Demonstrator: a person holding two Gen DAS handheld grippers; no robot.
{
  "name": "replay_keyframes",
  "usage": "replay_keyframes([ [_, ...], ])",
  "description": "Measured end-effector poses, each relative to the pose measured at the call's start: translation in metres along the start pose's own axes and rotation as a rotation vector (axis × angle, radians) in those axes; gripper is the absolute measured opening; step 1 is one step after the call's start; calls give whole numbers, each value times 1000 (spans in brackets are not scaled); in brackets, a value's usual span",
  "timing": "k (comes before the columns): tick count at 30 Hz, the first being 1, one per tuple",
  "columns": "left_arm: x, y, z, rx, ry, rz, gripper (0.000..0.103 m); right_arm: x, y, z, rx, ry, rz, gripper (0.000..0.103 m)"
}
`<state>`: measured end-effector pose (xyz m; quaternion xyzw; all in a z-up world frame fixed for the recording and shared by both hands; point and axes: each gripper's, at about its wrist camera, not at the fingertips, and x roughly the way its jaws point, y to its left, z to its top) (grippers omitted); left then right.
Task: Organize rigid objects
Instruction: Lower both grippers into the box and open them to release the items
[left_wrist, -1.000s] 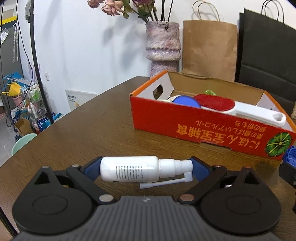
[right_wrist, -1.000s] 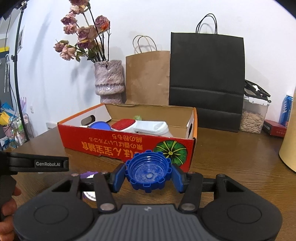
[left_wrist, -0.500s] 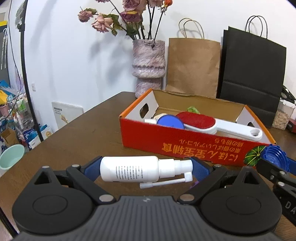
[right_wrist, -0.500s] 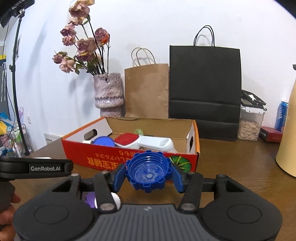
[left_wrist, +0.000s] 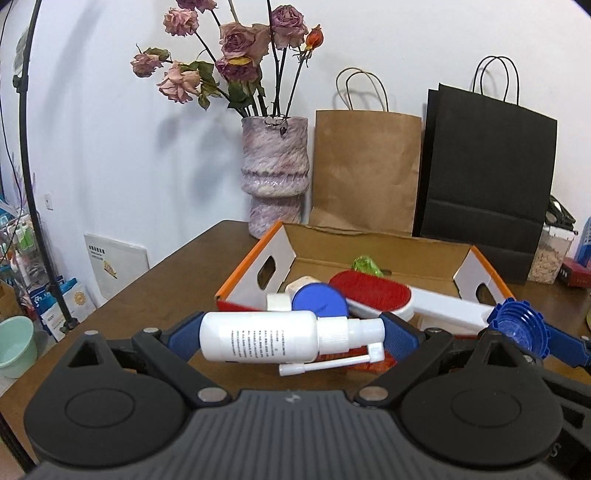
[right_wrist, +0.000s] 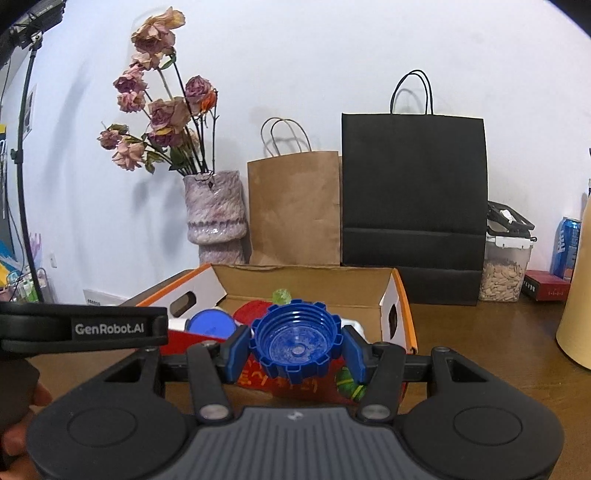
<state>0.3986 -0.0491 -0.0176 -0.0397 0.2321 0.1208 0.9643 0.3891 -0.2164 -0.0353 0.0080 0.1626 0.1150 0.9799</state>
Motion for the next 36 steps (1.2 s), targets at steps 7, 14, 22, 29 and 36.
replay_keyframes([
  [7,19,0,14,-33,-11,-16,100,22,-2,9,-4,-10,-21,52],
  [14,42,1,27,-46,-14,-9,100,46,-6,19,6,-16,-32,52],
  [22,66,-4,37,-36,-7,-20,100,70,-8,27,10,-18,-33,52],
  [29,86,-11,44,-16,-10,-20,100,90,-10,33,-2,-17,-33,52],
  [36,106,-14,50,-7,-5,-16,100,109,-16,39,-3,-9,-40,52],
])
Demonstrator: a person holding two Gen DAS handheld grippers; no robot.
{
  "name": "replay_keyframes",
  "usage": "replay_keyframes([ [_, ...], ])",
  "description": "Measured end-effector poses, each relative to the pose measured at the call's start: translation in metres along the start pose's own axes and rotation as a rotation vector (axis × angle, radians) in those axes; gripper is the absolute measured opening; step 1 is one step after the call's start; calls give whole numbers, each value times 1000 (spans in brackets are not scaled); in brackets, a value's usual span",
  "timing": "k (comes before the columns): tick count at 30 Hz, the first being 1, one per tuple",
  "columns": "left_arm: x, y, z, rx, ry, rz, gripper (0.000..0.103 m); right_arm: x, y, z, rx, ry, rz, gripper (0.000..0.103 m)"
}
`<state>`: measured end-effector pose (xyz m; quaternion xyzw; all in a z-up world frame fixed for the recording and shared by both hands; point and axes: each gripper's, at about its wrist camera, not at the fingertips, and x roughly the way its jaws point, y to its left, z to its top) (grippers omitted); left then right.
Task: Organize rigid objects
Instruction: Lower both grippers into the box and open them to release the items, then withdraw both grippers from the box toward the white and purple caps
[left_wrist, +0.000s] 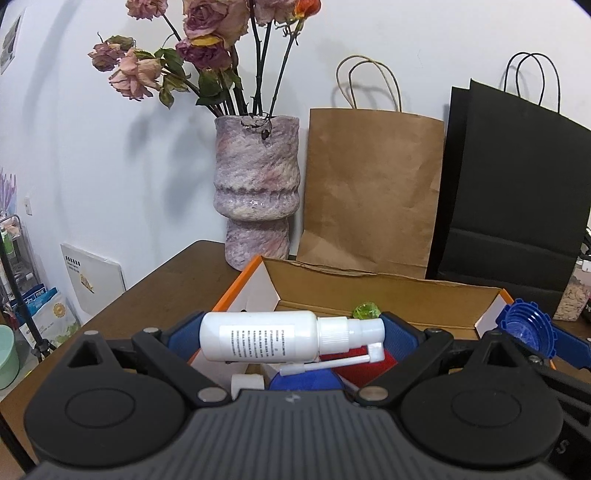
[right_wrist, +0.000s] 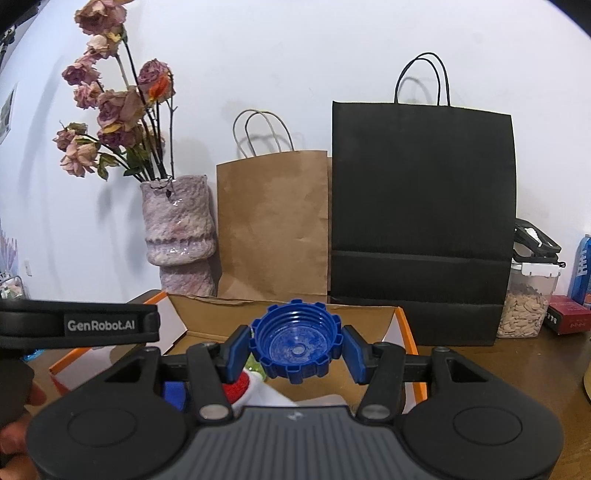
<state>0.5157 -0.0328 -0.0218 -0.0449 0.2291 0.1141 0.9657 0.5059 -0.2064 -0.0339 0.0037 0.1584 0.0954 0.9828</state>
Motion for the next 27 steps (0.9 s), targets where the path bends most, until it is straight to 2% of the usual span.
replay_keyframes([
  [9,20,-2,3,33,-3,4,100,21,-6,3,-7,19,4,52],
  [17,32,-5,1,54,32,-1,102,33,-8,0,-24,59,4,54],
  [18,32,-4,1,51,30,-3,103,34,-8,0,-24,63,5,66],
  [19,30,-3,1,48,26,-7,103,34,-8,-1,-27,66,3,88],
  [21,29,-3,2,46,22,-9,103,31,-8,-3,-31,48,-5,100],
  [27,32,0,2,38,40,17,103,29,-8,-3,-33,48,-21,102],
])
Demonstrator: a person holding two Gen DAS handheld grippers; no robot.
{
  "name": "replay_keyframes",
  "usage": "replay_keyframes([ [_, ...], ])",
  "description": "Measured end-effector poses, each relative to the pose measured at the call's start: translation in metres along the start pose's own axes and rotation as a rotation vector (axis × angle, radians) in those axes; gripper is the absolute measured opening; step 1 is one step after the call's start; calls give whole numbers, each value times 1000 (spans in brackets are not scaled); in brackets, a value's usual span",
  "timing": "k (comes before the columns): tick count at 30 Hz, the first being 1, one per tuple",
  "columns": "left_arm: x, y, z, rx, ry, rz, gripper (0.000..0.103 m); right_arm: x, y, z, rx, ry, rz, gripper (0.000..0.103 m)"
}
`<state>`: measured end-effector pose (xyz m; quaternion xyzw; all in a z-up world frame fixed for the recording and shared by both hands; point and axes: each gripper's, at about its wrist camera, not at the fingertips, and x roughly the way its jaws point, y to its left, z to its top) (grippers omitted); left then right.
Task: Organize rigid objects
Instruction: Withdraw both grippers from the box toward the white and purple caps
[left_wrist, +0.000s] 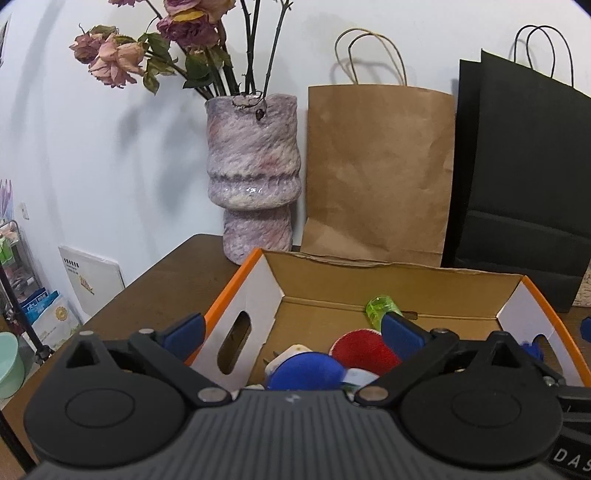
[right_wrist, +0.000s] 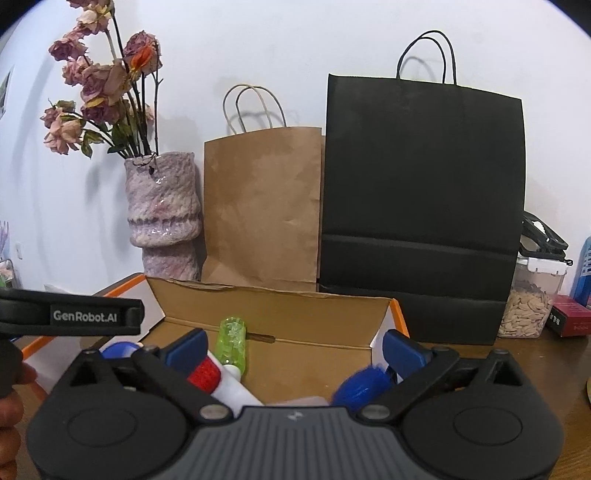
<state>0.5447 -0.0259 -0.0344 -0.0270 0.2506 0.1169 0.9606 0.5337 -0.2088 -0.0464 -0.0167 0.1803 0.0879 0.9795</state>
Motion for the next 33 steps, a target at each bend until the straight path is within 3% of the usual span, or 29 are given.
replay_keyframes([
  [17,-9,4,-4,19,-7,-10,103,-8,-3,-4,17,0,-21,103],
  [33,-34,19,-29,55,-3,0,103,-52,-1,-17,10,-51,-20,103],
])
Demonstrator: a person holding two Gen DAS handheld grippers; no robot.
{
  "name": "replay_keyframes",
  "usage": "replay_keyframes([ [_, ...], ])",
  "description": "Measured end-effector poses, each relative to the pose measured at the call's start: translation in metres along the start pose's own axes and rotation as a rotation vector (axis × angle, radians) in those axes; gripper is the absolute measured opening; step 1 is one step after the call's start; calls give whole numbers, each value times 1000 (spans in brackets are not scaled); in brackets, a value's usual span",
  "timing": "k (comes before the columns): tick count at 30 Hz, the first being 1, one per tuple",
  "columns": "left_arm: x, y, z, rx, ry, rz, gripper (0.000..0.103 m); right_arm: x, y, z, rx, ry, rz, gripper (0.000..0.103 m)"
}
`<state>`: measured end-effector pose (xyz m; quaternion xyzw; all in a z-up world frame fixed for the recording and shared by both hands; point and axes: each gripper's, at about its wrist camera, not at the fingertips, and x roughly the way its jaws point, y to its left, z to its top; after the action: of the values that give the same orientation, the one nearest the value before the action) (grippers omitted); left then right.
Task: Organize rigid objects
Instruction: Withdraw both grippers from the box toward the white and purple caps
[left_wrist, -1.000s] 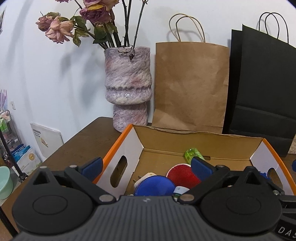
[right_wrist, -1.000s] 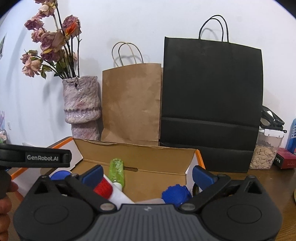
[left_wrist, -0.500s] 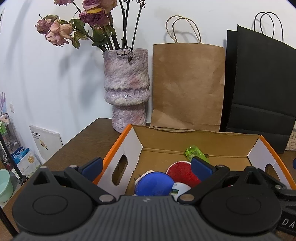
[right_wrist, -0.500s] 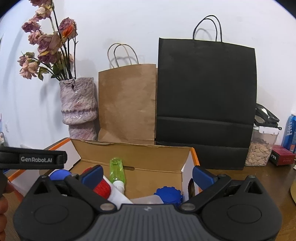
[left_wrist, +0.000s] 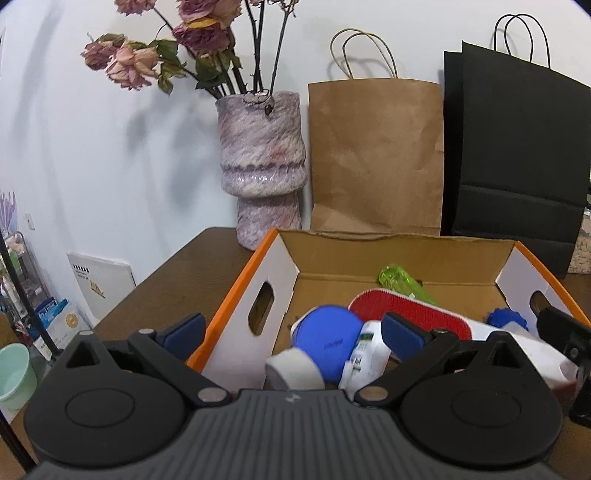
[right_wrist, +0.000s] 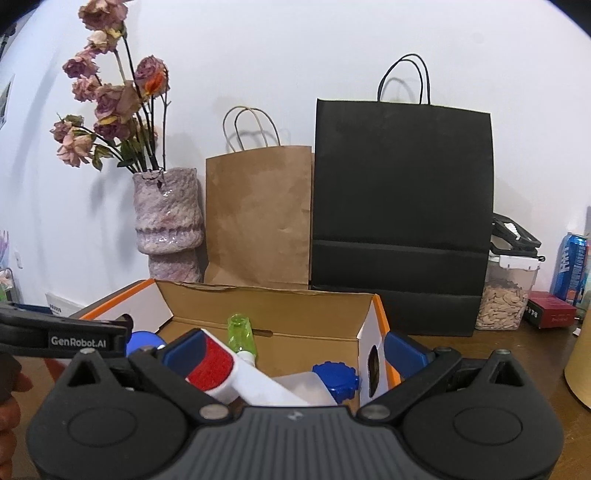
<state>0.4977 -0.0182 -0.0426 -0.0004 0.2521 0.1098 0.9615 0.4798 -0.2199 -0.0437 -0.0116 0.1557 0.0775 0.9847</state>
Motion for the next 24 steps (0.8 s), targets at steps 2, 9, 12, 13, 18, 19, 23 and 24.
replay_keyframes([
  [2,-5,3,-5,-1,3,2,103,-6,1,-3,-6,-8,-5,103],
  [9,-23,11,-22,9,8,-5,103,-33,5,-17,-12,-10,-7,103],
  [12,-31,15,-28,9,11,-4,103,-44,10,-24,-28,-3,-8,103],
  [13,-33,17,-31,9,11,-3,103,-47,12,-26,-32,1,-7,103],
  [18,-47,21,-45,19,18,-3,103,-62,20,-38,-29,29,5,103],
  [19,-49,22,-47,23,20,-3,103,-64,22,-41,-31,41,11,103],
  [23,-60,27,-58,24,30,-10,103,-74,32,-50,-45,72,25,103],
  [24,-63,29,-60,20,33,-12,103,-77,34,-52,-46,78,28,103],
])
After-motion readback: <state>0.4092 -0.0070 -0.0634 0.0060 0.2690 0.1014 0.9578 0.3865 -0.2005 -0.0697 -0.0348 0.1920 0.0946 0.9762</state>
